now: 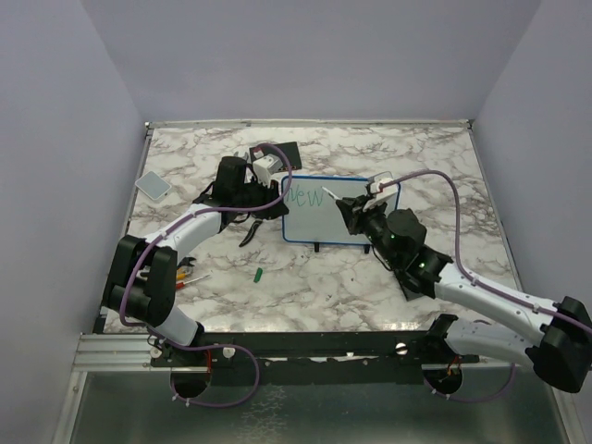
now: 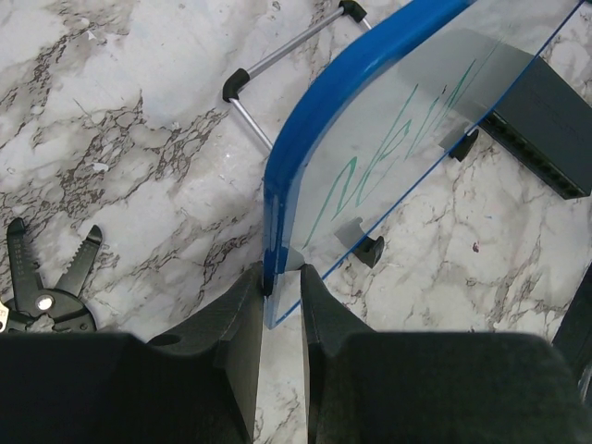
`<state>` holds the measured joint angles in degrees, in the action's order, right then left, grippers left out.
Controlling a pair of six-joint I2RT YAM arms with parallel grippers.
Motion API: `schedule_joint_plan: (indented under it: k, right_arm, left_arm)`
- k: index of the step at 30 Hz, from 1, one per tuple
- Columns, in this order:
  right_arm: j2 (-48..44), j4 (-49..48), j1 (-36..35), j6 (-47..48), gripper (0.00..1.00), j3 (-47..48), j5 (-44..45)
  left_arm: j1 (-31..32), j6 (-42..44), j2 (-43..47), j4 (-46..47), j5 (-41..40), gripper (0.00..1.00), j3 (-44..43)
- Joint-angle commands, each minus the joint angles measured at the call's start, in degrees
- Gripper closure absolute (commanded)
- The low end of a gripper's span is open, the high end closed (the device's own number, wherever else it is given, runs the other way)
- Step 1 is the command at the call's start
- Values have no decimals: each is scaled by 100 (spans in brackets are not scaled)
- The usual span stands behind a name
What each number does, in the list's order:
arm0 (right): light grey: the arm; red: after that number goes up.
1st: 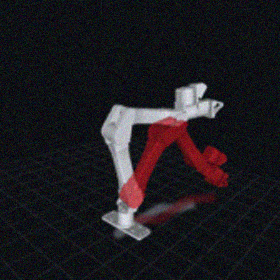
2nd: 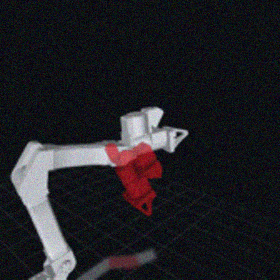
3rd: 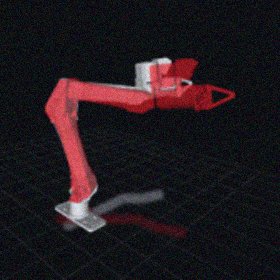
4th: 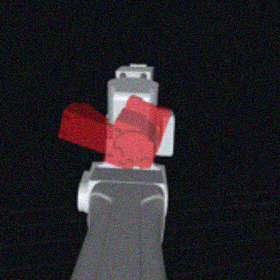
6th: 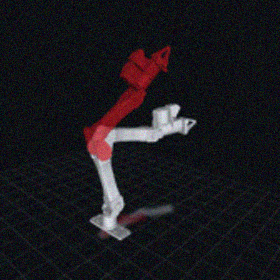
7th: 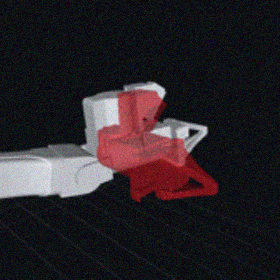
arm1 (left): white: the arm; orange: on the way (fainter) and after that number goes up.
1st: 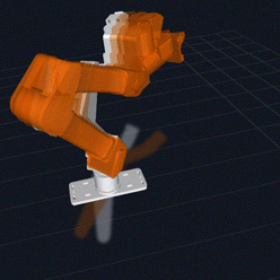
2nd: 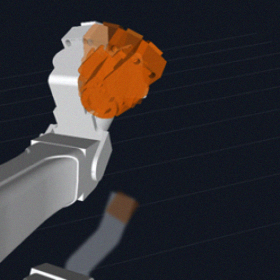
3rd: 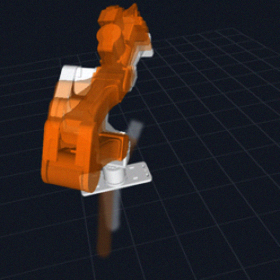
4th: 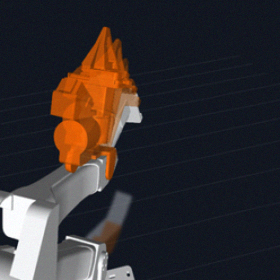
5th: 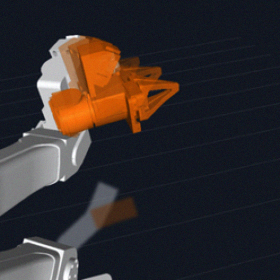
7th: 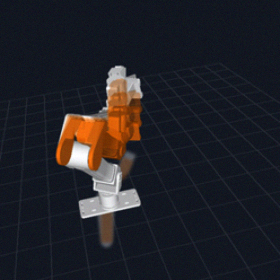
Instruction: Write a sentence on the whiteboard
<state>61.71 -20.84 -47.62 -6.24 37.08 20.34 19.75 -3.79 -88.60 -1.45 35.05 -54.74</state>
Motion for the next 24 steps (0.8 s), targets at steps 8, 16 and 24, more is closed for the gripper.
schedule_joint_plan:
  k: [8, 16, 24]
  right_arm:
    - [-769, 600, 24, -184, 99, -354, 109]
    - [-694, 549, 24, -293, 99, -526, 403]
    - [-486, 483, 24, -288, 99, -475, 748]
  left_arm:
    - [38, 37, 86, -80, 28, 79, -107]
    - [42, 51, 96, -83, 27, 79, -98]
    - [40, 56, 91, -83, 28, 79, -98]
